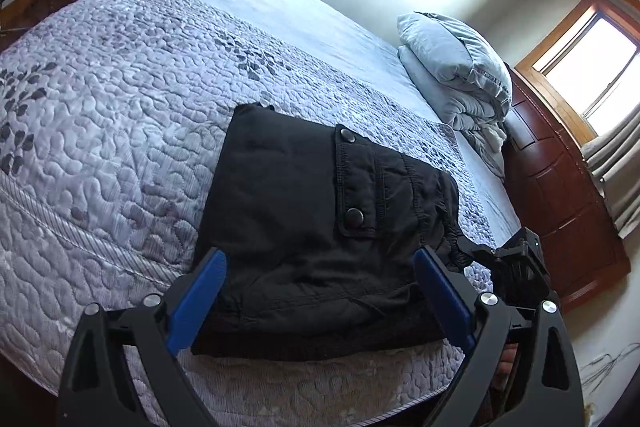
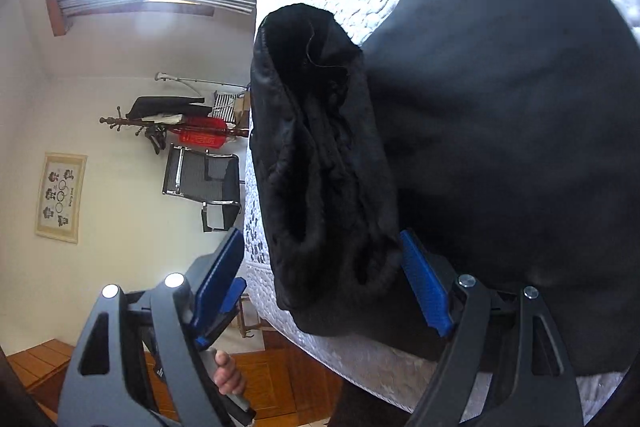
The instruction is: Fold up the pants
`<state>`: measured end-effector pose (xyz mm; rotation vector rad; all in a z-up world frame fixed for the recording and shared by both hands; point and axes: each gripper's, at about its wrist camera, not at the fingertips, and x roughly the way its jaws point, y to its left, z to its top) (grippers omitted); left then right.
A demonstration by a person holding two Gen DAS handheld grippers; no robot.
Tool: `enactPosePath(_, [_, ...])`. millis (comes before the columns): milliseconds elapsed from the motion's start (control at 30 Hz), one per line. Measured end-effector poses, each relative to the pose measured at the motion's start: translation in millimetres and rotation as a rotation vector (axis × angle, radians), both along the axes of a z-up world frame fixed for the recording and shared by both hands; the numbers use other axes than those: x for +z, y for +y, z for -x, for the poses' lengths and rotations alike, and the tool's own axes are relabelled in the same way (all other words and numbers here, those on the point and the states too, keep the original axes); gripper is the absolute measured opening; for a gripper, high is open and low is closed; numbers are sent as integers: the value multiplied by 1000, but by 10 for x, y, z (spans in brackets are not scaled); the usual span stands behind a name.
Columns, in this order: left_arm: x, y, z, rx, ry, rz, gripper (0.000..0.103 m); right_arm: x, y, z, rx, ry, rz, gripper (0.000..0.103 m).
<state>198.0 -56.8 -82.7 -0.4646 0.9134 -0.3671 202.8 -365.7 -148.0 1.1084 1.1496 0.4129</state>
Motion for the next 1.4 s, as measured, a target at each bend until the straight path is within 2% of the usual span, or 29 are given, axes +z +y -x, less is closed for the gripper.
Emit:
enactPosePath(267, [137, -13, 8, 10, -31, -82, 99, 15, 169, -213, 9, 6, 26, 80])
enactPosePath(333, [169, -12, 16, 15, -38, -104, 99, 16, 108, -223, 6, 13, 42, 72])
enactPosePath(400, [199, -7, 24, 23, -44, -123, 99, 0, 133, -245, 10, 22, 55, 48])
enactPosePath(467, [220, 1, 25, 27, -45, -136, 99, -36, 123, -243, 1, 28, 22, 33])
enactPosePath(500, [233, 2, 31, 27, -47, -139, 99, -45, 133, -237, -3, 28, 14, 29])
enactPosePath(633, [284, 13, 53, 39, -54, -157, 99, 41, 165, -231, -1, 9, 25, 25])
enactPosePath(967, [414, 80, 130, 54, -85, -153, 99, 511, 380, -292, 57, -72, 46, 23])
enactPosePath(1400, [328, 540, 293, 210, -24, -116, 99, 1134, 505, -424, 103, -144, -36, 23])
